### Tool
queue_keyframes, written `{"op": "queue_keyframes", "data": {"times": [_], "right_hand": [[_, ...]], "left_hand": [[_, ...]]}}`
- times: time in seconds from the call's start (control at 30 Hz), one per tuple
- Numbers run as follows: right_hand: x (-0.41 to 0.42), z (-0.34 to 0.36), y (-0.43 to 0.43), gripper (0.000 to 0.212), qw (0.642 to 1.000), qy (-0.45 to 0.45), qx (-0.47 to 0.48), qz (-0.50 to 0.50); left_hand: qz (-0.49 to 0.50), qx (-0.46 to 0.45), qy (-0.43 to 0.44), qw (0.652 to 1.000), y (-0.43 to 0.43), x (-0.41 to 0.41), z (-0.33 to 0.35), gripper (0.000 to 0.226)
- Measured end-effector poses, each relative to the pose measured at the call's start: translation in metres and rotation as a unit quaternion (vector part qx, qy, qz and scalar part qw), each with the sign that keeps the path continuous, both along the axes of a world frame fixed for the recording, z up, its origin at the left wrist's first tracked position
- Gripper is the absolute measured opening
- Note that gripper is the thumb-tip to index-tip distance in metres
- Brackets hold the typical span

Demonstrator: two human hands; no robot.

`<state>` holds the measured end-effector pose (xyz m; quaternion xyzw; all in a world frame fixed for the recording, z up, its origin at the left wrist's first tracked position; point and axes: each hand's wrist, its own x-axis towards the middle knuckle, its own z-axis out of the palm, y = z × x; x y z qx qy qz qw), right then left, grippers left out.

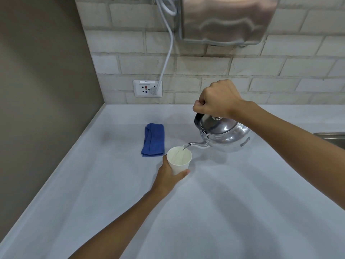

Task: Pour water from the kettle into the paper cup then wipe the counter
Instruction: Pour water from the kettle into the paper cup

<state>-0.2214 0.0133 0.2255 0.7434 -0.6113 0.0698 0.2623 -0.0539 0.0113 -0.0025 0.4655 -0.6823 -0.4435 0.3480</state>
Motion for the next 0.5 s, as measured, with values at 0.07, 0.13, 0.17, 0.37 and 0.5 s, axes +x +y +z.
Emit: {"op": "queue_keyframes", "data": {"times": [0.07,0.13,0.17,0.37,0.5], "right_hand": [[-0.0003,-0.0001,-0.0001,0.046,1.000,0.003,0.003,-0.002],[-0.0010,-0.0003,0.0001,0.047,1.000,0.006,0.004,-0.005],[-0.0013,-0.0003,0.0003,0.047,1.000,0.008,0.004,-0.006],[-0.0017,0.0000,0.0012,0.047,1.000,0.018,0.001,-0.005],[-0.0017,0.0019,0.0007,0.047,1.000,0.023,-0.003,-0.005]], "left_hand": [[-0.004,0.004,0.001,1.000,-0.0002,0.0004,-0.0005,0.084],[-0.007,0.004,0.001,1.000,0.0000,0.0008,-0.0011,0.084],[-0.007,0.002,0.000,1.000,0.0001,0.0009,-0.0013,0.084],[-0.005,-0.005,-0.002,1.000,0.0001,0.0008,-0.0010,0.084],[-0.004,-0.007,-0.002,1.000,0.0002,0.0005,-0.0012,0.083]]}}
